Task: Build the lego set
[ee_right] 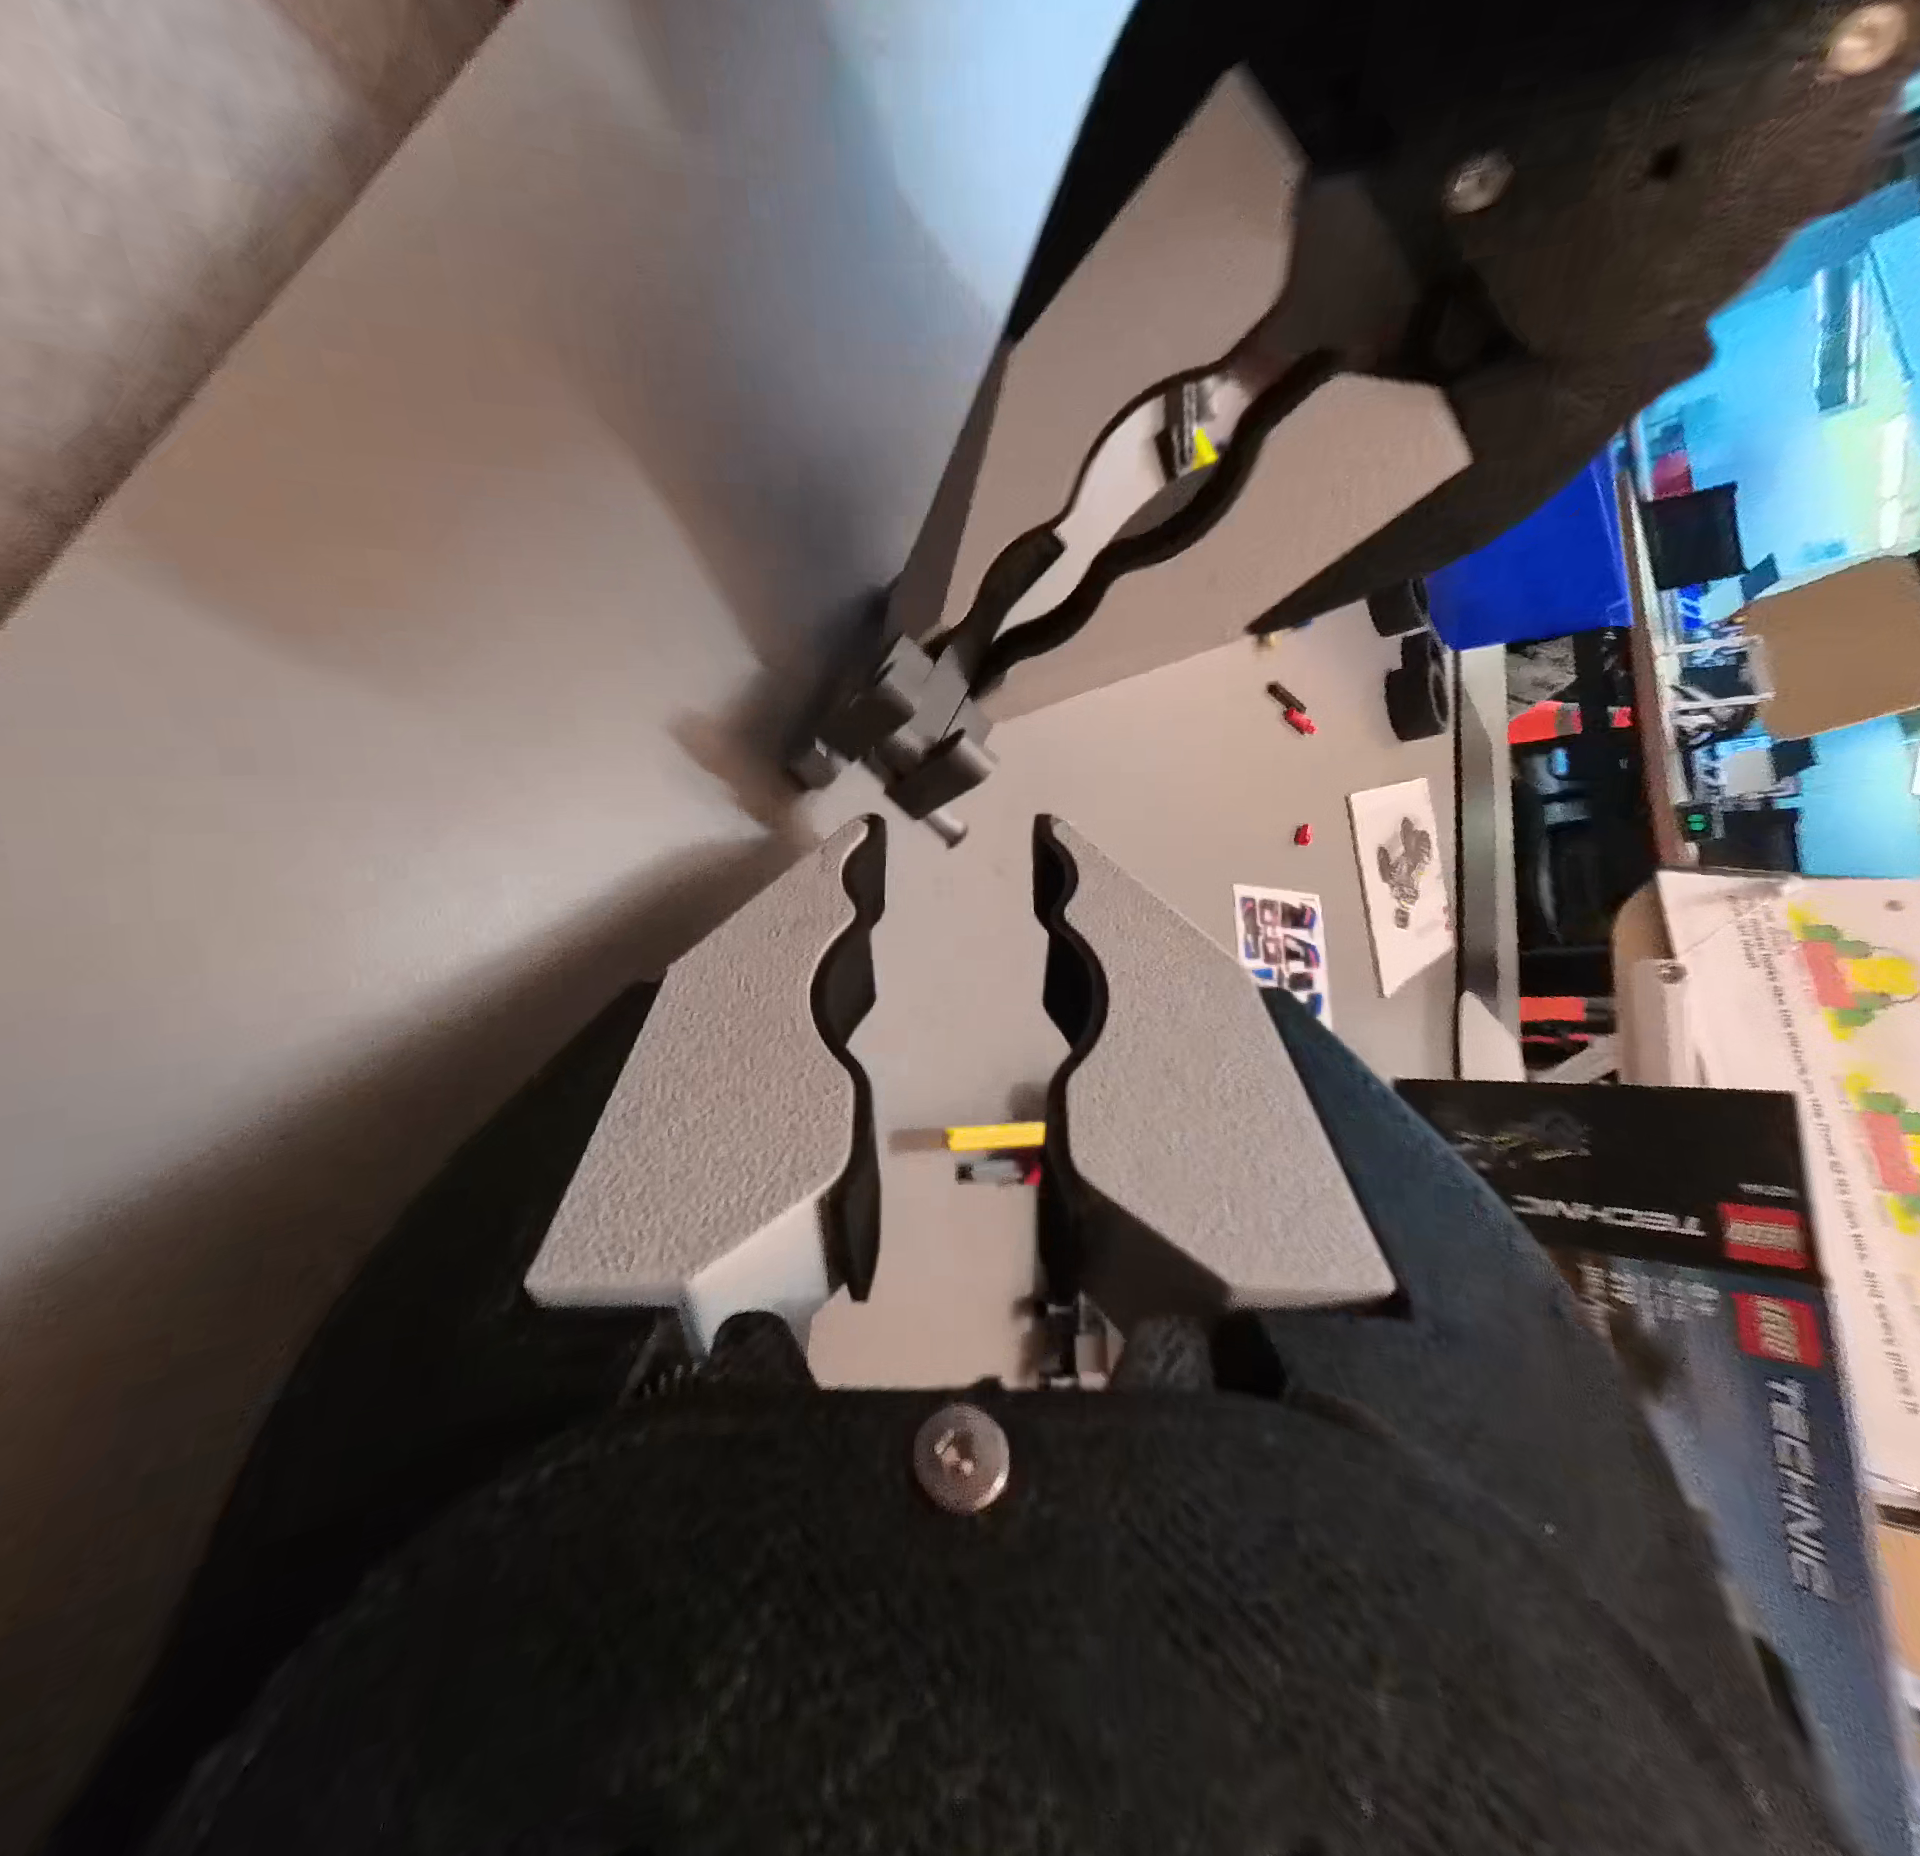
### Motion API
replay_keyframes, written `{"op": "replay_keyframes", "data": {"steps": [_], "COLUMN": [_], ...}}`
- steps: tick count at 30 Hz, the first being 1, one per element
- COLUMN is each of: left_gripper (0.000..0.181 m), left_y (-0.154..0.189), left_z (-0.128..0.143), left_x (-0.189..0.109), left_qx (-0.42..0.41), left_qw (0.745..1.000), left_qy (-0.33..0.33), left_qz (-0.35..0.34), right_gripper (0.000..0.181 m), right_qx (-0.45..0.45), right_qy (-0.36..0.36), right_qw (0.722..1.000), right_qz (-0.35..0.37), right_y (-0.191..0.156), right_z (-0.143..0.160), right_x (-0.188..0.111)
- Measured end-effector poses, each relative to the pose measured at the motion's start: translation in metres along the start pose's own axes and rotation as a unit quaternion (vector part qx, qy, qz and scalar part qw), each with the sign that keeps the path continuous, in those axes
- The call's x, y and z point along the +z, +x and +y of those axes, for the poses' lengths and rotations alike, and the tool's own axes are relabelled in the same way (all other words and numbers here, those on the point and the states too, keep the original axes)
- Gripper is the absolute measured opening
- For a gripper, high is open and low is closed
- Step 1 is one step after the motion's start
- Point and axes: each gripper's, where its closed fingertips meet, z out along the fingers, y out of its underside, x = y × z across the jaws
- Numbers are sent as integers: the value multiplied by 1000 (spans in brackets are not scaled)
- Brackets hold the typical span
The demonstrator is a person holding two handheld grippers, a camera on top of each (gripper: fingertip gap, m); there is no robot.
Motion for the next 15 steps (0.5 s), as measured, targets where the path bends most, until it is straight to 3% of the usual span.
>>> {"op": "replay_keyframes", "data": {"steps": [8,11,15], "left_gripper": [4,4,4], "left_y": [1,2,5], "left_z": [-8,-7,-5], "left_x": [-6,-7,-7], "left_qx": [-19,-30,-41], "left_qw": [998,997,995], "left_qy": [31,45,55], "left_qz": [52,63,78], "right_gripper": [22,5,3], "right_qx": [-80,-108,-129], "right_qy": [4,-21,-16], "right_qw": [995,992,989], "right_qz": [56,63,69], "right_y": [6,6,6], "right_z": [-6,2,1], "right_x": [-1,3,6]}}
